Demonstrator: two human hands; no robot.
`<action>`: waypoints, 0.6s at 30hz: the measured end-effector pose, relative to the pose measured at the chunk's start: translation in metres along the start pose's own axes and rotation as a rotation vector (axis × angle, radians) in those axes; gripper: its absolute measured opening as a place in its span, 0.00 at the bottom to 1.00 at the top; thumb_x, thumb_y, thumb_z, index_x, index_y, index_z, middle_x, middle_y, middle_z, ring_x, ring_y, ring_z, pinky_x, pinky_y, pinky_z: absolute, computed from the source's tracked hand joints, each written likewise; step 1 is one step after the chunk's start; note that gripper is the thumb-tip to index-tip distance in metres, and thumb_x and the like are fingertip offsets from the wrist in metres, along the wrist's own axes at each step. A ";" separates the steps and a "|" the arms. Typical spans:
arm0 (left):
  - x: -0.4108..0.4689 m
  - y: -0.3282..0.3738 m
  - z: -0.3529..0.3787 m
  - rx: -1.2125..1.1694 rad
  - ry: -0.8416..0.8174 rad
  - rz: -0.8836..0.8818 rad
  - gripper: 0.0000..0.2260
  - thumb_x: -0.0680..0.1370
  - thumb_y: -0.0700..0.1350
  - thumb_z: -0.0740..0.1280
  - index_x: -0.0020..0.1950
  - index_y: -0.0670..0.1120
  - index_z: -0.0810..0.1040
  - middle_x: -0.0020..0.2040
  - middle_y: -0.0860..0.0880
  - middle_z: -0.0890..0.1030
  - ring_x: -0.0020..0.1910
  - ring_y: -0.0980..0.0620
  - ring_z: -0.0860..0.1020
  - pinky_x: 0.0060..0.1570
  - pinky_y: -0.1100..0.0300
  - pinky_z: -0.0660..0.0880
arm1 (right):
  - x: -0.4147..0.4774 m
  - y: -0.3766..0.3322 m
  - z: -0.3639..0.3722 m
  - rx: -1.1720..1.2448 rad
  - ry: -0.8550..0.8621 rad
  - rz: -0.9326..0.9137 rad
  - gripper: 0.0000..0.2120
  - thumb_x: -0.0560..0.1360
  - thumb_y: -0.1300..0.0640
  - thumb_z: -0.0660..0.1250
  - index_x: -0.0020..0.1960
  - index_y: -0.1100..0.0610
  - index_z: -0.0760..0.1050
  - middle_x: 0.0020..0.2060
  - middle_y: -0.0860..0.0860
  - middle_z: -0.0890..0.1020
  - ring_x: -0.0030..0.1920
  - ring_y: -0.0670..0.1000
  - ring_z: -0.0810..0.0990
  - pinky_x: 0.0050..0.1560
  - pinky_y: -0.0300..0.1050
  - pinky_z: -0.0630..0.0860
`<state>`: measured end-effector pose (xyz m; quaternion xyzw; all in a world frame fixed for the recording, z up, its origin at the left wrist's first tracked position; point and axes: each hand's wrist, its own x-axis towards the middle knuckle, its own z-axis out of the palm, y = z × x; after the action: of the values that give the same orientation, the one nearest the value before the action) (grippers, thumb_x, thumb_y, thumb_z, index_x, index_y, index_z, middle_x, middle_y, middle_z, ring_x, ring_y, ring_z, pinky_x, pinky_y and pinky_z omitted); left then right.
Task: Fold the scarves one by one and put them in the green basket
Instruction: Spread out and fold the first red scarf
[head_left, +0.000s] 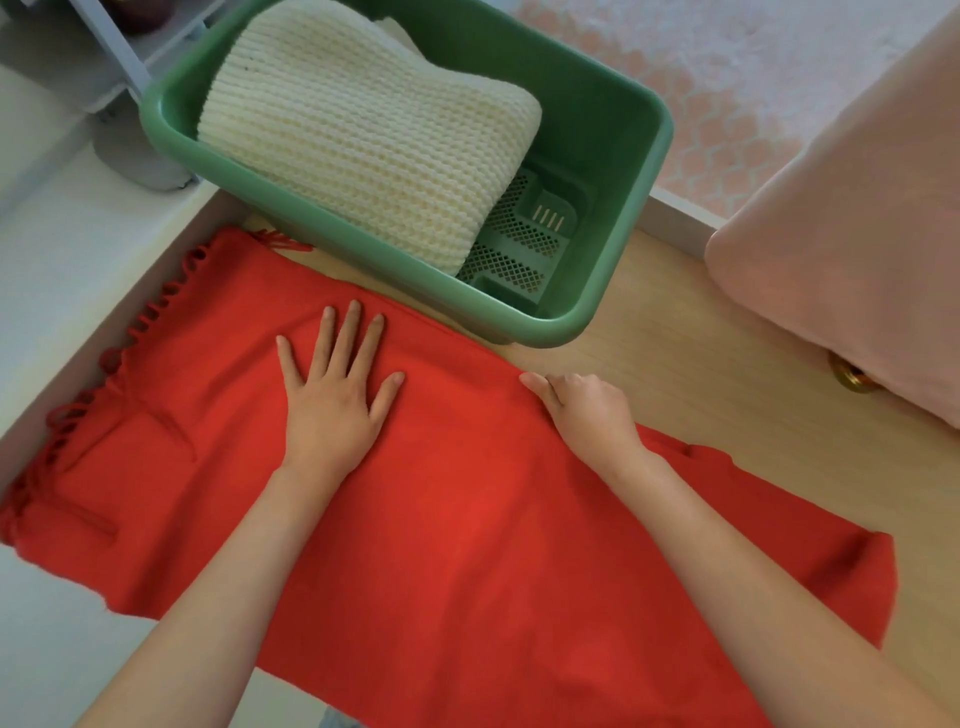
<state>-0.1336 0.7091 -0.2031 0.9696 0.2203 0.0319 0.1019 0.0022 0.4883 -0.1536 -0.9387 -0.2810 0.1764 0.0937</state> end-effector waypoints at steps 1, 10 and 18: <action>0.002 0.001 0.001 0.008 -0.013 -0.010 0.30 0.79 0.61 0.49 0.78 0.50 0.58 0.78 0.47 0.58 0.78 0.46 0.53 0.71 0.34 0.45 | -0.002 0.000 -0.001 0.012 0.046 -0.010 0.26 0.80 0.42 0.51 0.30 0.57 0.63 0.28 0.52 0.74 0.35 0.59 0.78 0.34 0.47 0.66; -0.050 0.071 -0.009 -0.137 0.043 0.151 0.23 0.80 0.53 0.53 0.73 0.44 0.69 0.74 0.44 0.66 0.76 0.46 0.60 0.73 0.41 0.53 | -0.056 0.069 -0.012 0.231 0.120 0.159 0.21 0.73 0.35 0.59 0.53 0.51 0.75 0.46 0.47 0.75 0.52 0.49 0.71 0.54 0.45 0.66; -0.073 0.102 0.016 -0.005 -0.101 0.189 0.26 0.80 0.57 0.51 0.78 0.50 0.58 0.79 0.48 0.55 0.78 0.47 0.53 0.74 0.40 0.50 | -0.075 0.108 -0.016 0.107 0.098 0.168 0.18 0.74 0.42 0.65 0.50 0.58 0.79 0.43 0.52 0.76 0.52 0.58 0.73 0.53 0.44 0.62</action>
<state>-0.1550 0.5845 -0.1983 0.9862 0.1222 -0.0072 0.1118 0.0028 0.3561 -0.1473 -0.9601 -0.1865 0.1523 0.1424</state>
